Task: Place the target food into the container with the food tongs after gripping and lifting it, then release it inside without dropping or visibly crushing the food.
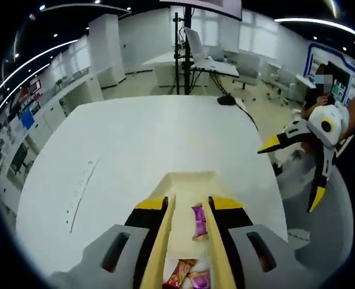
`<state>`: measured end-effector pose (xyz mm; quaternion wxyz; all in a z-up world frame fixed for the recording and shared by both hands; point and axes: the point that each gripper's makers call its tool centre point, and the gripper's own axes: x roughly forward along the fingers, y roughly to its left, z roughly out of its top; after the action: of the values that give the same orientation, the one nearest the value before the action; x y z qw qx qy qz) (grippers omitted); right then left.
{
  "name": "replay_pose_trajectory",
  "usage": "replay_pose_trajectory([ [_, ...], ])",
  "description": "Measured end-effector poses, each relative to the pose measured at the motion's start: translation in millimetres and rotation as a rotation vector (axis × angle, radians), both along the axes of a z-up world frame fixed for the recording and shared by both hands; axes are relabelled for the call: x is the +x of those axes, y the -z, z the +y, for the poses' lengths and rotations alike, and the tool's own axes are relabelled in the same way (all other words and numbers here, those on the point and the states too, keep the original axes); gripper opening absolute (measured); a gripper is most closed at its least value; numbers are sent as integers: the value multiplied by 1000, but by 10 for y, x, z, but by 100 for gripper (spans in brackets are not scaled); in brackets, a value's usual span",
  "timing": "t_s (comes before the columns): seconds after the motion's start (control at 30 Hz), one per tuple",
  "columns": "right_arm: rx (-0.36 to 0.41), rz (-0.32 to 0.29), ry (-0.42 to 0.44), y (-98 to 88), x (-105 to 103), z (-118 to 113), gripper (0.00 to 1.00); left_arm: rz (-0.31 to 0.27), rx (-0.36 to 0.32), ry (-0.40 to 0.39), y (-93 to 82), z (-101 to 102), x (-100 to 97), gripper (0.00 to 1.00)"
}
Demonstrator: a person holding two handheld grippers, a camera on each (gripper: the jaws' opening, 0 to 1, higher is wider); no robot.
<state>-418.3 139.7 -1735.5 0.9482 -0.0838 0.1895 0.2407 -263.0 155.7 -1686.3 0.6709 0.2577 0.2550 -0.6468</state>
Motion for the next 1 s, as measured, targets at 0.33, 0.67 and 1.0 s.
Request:
replay_pose_trajectory([
  [0.33,-7,-9,-23,-8,11,54,99,-1,-22,-19,-43,64,45,23],
  [0.67,-2,-27,-54,-32,10,91,99,-14,-27,-26,-18,253,58,23],
  [1.0,-11,-90,-125,-100,5,219,99,-25,-39,-59,-22,496,108,23],
])
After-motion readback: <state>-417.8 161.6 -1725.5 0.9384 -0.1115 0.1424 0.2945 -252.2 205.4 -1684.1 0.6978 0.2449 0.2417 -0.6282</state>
